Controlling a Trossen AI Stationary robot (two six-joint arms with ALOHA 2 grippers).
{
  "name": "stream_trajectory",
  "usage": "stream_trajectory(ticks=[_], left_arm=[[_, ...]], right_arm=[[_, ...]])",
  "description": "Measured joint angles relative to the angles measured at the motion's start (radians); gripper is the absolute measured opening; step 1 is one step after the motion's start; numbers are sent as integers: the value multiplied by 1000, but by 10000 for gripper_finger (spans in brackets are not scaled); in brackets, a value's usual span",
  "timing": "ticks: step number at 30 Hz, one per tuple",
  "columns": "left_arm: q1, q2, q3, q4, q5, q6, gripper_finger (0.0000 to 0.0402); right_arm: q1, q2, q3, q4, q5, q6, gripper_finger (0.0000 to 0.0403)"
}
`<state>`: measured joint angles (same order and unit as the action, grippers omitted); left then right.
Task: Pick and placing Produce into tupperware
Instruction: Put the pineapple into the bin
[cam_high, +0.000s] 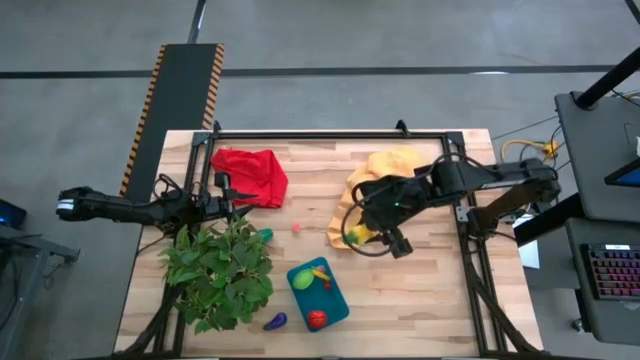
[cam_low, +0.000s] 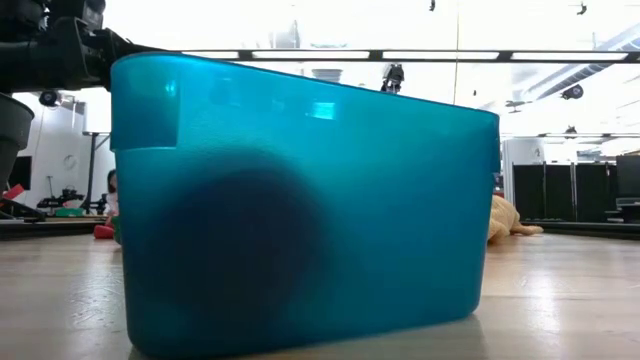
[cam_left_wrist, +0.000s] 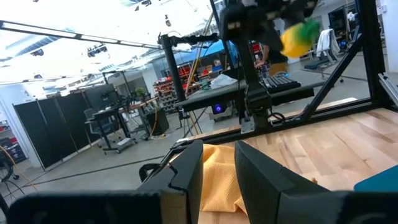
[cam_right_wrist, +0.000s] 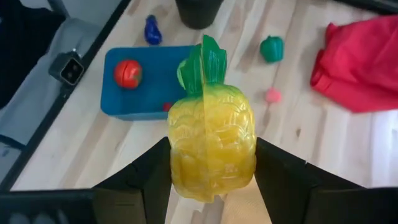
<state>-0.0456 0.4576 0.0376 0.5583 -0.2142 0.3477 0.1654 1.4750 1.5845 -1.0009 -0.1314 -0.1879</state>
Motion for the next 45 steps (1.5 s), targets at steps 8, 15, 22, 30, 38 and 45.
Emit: stream_trajectory(ticks=[8,15,22,30,38,45], left_arm=[[0,0,0,0,0,0,78],[0,0,0,0,0,0,78],[0,0,0,0,0,0,78],[0,3,0,1,-2,0,78],[0,12,0,0,-3,0,78],[0,11,0,0,-3,0,78]], right_arm=[[0,-131,-210,153,-4,32,194],[0,-307,-478,523,-7,35,194],[3,-328,-666,765,-7,59,194],[11,-275,-751,940,-7,85,194],[53,-187,-756,1060,-1,111,194],[82,-100,-756,1166,1,114,194]])
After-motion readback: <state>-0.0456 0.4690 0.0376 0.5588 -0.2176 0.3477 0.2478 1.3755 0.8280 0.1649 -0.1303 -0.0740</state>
